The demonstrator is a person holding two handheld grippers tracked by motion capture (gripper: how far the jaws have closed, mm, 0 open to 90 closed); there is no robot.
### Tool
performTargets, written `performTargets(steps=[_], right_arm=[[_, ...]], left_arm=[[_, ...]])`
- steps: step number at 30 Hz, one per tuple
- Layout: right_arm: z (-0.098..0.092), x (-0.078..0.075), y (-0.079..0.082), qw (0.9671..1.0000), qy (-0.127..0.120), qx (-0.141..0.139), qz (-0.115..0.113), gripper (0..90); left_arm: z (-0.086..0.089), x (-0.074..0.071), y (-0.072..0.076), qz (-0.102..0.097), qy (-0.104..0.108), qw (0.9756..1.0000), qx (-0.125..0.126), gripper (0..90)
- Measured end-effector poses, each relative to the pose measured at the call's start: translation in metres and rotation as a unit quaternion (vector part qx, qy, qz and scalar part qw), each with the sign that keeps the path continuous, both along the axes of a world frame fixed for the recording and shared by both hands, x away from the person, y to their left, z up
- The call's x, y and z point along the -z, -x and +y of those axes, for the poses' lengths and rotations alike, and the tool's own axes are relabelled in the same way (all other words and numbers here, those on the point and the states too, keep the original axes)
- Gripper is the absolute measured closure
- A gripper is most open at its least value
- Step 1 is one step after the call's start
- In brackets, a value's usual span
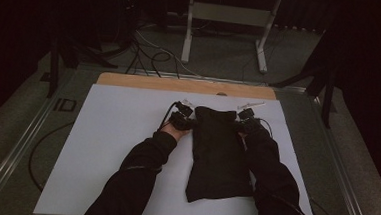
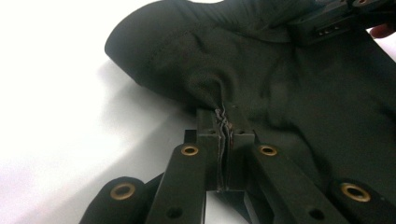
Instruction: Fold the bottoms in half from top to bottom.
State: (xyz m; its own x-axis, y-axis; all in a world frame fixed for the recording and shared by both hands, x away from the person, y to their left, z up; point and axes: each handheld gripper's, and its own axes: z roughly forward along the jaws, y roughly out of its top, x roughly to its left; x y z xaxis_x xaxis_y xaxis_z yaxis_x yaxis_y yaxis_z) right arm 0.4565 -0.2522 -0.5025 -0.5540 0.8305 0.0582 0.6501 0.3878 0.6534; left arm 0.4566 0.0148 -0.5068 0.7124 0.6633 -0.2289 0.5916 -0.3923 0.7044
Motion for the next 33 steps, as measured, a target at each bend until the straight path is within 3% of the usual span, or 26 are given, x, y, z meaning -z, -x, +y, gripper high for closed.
performTargets(steps=[9, 19, 33], right_arm=[[-0.001, -0.012, 0.001, 0.9999, -0.009, 0.002, -0.007, 86.5], [-0.004, -0.025, 0.004, 0.9997, -0.016, 0.0, -0.021, 86.5], [-0.005, -0.058, 0.017, 0.9972, -0.036, -0.005, -0.065, 86.5]], left_arm=[[0.002, -0.02, 0.0, -0.009, -0.002, 0.9999, 0.011, 87.8], [0.005, -0.035, 0.003, -0.019, 0.009, 0.9995, 0.022, 87.8], [0.011, -0.068, 0.008, -0.051, 0.018, 0.9978, 0.038, 87.8]])
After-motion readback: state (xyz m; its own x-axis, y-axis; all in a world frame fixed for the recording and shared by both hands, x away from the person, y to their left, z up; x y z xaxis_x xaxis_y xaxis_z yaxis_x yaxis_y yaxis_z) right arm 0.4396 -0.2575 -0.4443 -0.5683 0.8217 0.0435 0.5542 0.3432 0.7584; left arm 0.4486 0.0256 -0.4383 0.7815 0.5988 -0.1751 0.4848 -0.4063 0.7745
